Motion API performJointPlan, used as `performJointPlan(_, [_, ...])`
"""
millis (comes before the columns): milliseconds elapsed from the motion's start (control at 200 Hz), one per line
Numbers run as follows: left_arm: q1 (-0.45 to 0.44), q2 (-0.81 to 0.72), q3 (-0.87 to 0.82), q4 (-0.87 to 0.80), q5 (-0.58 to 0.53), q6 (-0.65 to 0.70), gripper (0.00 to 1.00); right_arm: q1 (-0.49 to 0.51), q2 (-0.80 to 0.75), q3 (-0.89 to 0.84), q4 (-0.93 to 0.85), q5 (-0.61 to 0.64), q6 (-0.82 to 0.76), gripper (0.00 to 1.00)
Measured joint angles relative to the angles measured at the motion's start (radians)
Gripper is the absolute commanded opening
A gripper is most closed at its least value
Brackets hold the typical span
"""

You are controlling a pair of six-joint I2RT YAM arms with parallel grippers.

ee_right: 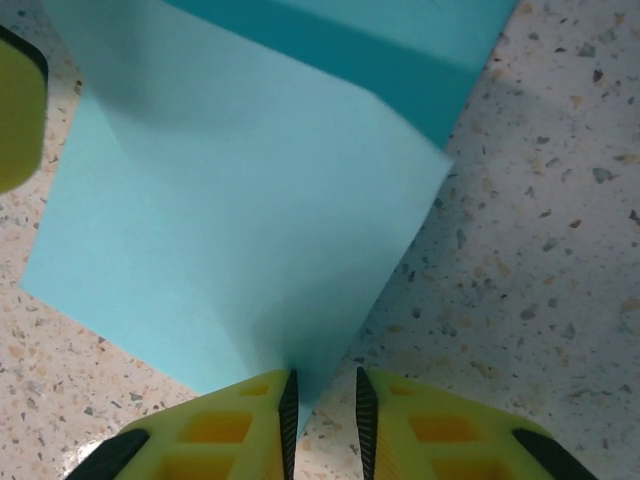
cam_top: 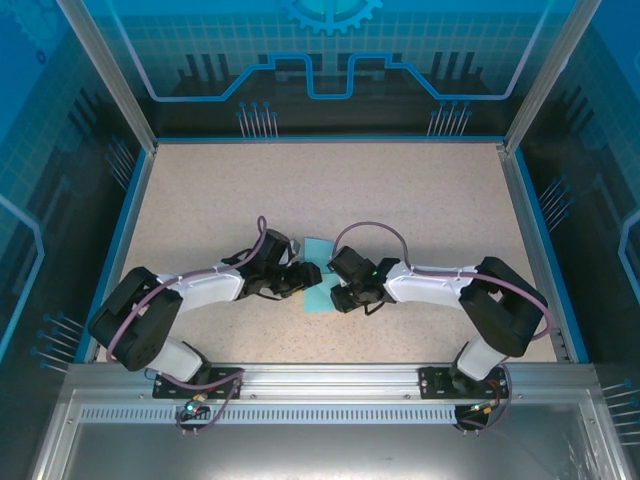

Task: Fold a paper plane with a square sheet of paper (pick it up from the middle)
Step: Pick up the paper from the center of the table.

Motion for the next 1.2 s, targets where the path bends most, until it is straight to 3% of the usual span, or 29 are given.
performJointPlan(345, [-0.013,0.085,-0.008,0.085,0.000,-0.018,0.42,-0.006,0.023,-0.006,0.021,-0.018,0.003,0.24])
performJointPlan(825, [-0.019,0.072,-0.008,0.060,-0.027,-0.012,0.54,-0.017,0.014,-0.026,0.044,-0.030,0.007,0.24])
performJointPlan(1195, [-0.020,0.097,0.011,0.061,-0.031,-0.015,0.41,-0.028,0.011,-0.036,0.061,-0.051,0.014,0.24])
